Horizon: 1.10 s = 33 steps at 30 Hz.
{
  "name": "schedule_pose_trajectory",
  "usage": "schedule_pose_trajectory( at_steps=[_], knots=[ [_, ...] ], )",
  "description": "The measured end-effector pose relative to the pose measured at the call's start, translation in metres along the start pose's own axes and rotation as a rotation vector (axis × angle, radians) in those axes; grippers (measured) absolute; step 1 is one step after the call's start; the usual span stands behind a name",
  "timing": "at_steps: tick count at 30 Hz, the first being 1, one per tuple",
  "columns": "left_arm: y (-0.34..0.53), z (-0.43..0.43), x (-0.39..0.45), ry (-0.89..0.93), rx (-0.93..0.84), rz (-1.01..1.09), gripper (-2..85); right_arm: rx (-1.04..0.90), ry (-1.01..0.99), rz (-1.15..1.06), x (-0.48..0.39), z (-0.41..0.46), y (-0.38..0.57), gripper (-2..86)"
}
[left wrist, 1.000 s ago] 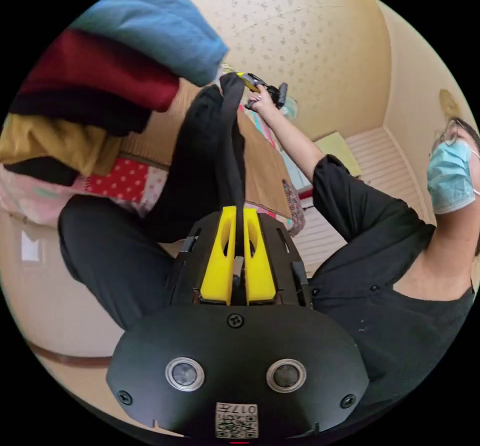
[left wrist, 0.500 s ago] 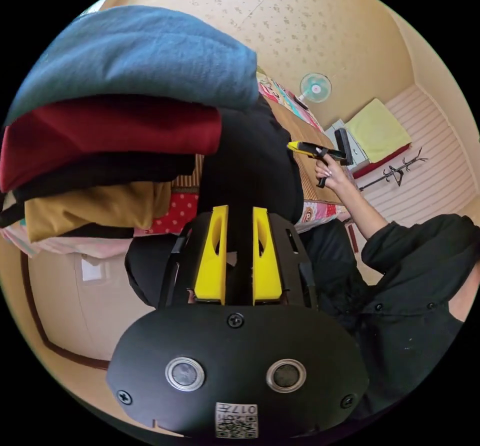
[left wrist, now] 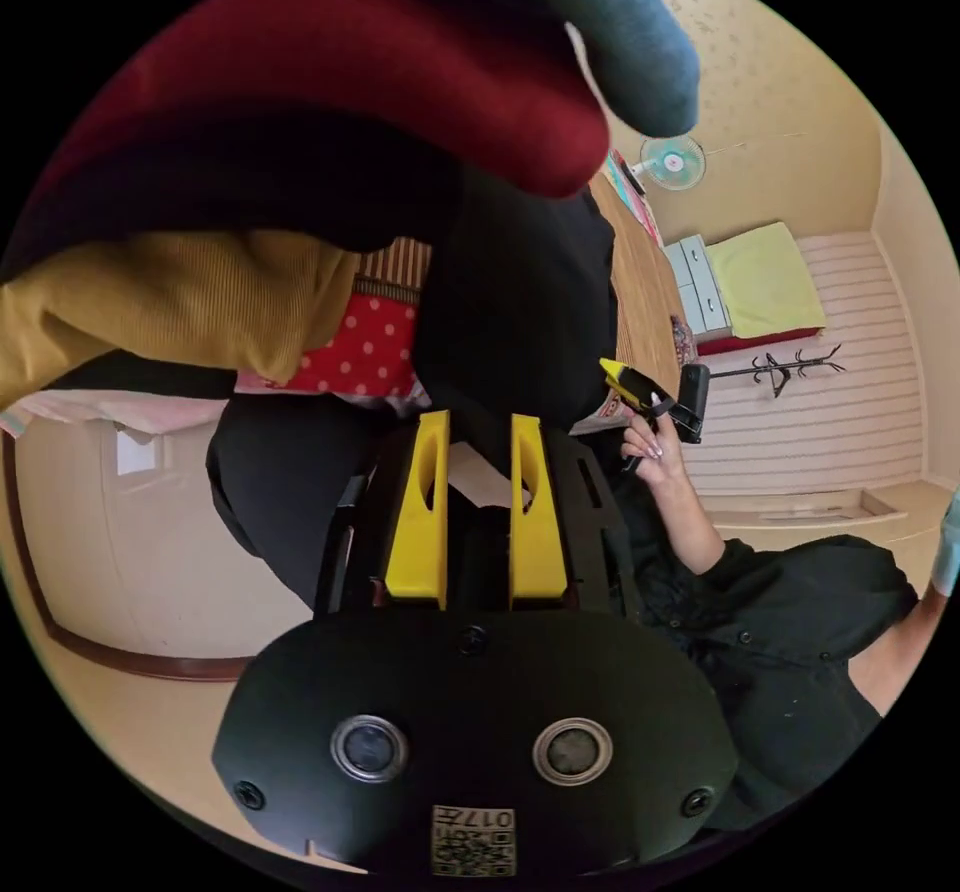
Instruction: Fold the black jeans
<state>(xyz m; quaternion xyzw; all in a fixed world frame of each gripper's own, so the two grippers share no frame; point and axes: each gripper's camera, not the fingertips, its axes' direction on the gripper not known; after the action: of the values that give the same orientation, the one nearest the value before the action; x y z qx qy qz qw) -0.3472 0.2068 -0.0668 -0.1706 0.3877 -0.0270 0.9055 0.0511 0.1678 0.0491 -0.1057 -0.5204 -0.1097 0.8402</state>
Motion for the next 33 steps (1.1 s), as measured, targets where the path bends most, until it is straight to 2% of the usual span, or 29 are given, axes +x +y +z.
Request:
schedule_pose_trajectory(
  at_steps=[4,7,10,12,15,17,19,23,25,27,29,33],
  knots=[
    [0.005,0.019,-0.001,0.132,-0.039,0.040,6.9,-0.003,-0.058,-0.025,-0.003,-0.012,0.004,3.6],
    [0.015,0.021,0.021,0.197,-0.038,0.164,1.9,0.039,-0.110,-0.067,-0.014,-0.040,0.007,2.9],
    [0.028,0.021,0.038,0.245,-0.058,0.265,0.6,0.088,-0.074,-0.145,-0.028,-0.074,0.016,2.3],
    [0.034,0.026,0.034,0.181,-0.106,0.187,0.5,0.088,-0.018,-0.181,-0.029,-0.083,0.024,2.0],
    [0.045,0.034,0.034,-0.067,-0.149,0.107,2.0,0.001,0.101,-0.118,-0.007,-0.066,0.038,1.6],
    [0.053,0.031,0.042,-0.265,-0.140,0.079,3.9,-0.026,0.118,-0.067,0.003,-0.051,0.048,1.7],
    [0.060,0.020,0.050,-0.345,-0.070,0.081,4.4,-0.024,0.140,-0.058,0.002,-0.048,0.052,2.1],
    [0.072,-0.008,0.063,-0.230,0.181,0.179,5.2,0.039,0.192,-0.058,-0.003,-0.053,0.060,4.5],
    [0.067,-0.006,0.064,-0.214,0.217,0.211,6.0,0.046,0.209,-0.047,-0.003,-0.053,0.061,6.5],
    [0.059,0.000,0.064,-0.244,0.252,0.219,8.3,0.038,0.198,-0.055,-0.004,-0.051,0.060,7.9],
    [0.056,0.006,0.063,-0.353,0.358,0.205,11.1,0.036,0.178,-0.068,-0.009,-0.045,0.057,8.6],
    [0.054,0.026,0.057,-0.422,0.329,0.160,11.7,0.037,0.223,-0.060,-0.018,-0.038,0.061,8.7]
  ],
)
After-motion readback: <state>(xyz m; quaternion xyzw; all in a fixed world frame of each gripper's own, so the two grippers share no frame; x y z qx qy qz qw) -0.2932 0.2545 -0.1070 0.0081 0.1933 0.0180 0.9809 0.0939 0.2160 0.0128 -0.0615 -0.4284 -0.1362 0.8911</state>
